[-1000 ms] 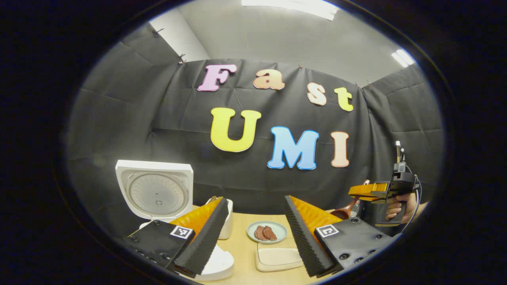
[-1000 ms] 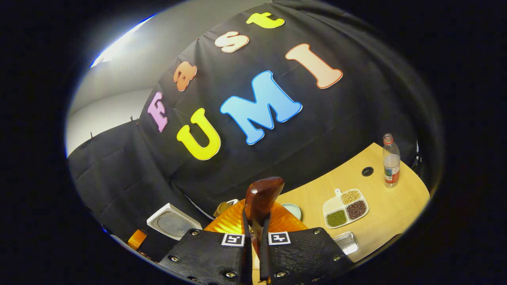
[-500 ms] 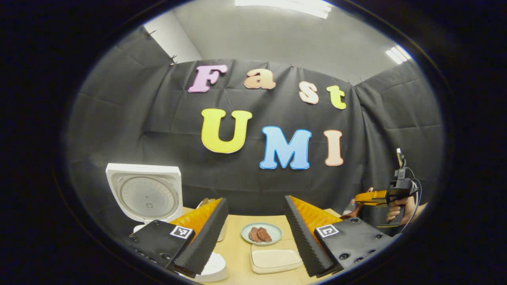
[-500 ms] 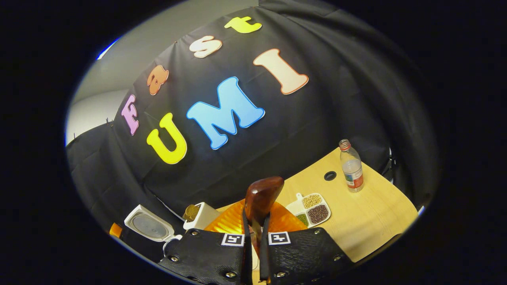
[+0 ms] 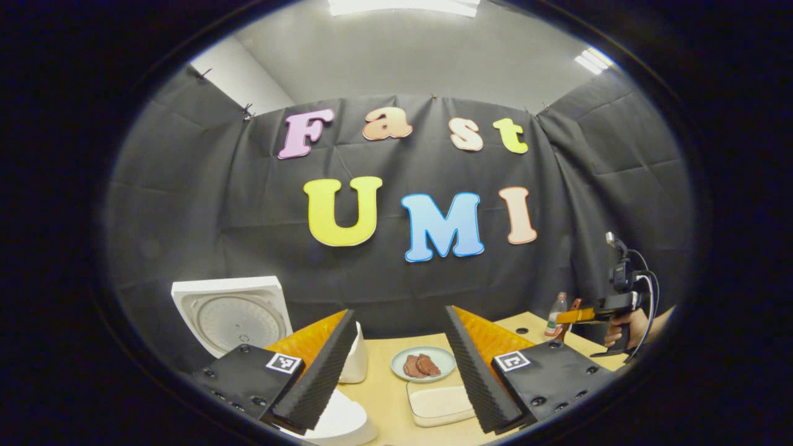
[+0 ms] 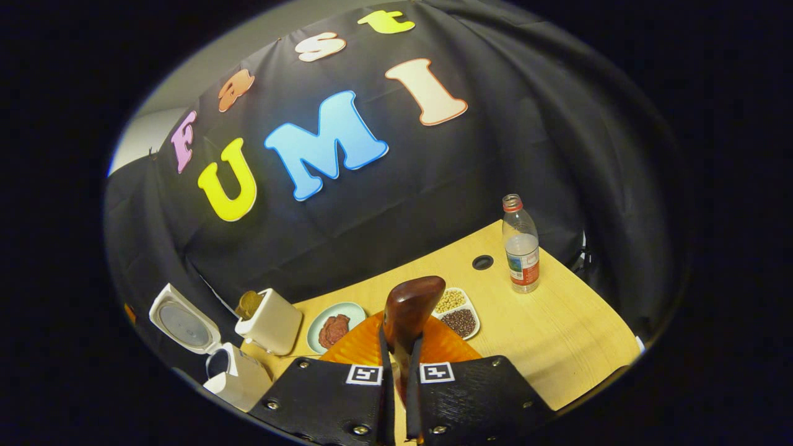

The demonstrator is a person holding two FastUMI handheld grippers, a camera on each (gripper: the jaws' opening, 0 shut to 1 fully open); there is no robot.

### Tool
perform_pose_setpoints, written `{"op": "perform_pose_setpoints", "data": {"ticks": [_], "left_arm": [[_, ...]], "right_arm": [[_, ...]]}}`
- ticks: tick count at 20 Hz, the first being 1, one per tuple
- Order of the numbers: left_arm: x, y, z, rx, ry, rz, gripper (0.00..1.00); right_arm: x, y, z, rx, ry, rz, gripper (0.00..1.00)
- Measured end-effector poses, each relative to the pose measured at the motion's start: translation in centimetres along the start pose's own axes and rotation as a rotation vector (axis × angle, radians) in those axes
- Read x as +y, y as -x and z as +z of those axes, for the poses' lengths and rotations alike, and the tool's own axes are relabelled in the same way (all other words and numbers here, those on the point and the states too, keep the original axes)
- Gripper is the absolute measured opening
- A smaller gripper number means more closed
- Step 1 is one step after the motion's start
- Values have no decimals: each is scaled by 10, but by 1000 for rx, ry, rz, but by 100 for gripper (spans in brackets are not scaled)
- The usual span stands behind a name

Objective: Close the left gripper, press the button to open the rice cooker; take a wooden spoon from the chopstick holder with the right hand, scoop a spoonful of rice and pour it into the rice cooker, then put the wooden spoon back into the chopstick holder.

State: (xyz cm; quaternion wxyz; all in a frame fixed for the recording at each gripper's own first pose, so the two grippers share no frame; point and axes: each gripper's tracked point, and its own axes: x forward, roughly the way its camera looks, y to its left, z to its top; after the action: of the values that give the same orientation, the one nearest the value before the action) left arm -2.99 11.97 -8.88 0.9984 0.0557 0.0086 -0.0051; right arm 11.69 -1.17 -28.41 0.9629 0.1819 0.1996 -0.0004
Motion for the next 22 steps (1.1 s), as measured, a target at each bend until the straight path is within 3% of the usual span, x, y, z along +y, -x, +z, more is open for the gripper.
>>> {"op": "perform_pose_setpoints", "data": {"ticks": [8,12,14,15,16,17,19,22], "left_arm": [[11,6,-3,19,-5,38,99],[15,2,-5,21,5,43,96],[17,-4,-6,21,14,46,96],[19,-8,-7,24,23,46,96],[20,-11,-7,24,33,47,96],[22,-15,-7,23,44,46,96],[28,-21,-2,18,51,49,96],[44,-30,7,9,28,74,98]], "right_arm": [[-11,-28,-46,74,119,-74,8],[-13,-21,-65,122,125,-60,13],[-25,-11,-65,118,158,-83,25],[-30,-5,-59,107,172,-98,47],[-38,4,-52,92,190,-124,59],[-45,9,-45,69,205,-142,80],[-49,28,-22,16,229,-170,89],[-31,51,6,-57,218,-153,89]]}}
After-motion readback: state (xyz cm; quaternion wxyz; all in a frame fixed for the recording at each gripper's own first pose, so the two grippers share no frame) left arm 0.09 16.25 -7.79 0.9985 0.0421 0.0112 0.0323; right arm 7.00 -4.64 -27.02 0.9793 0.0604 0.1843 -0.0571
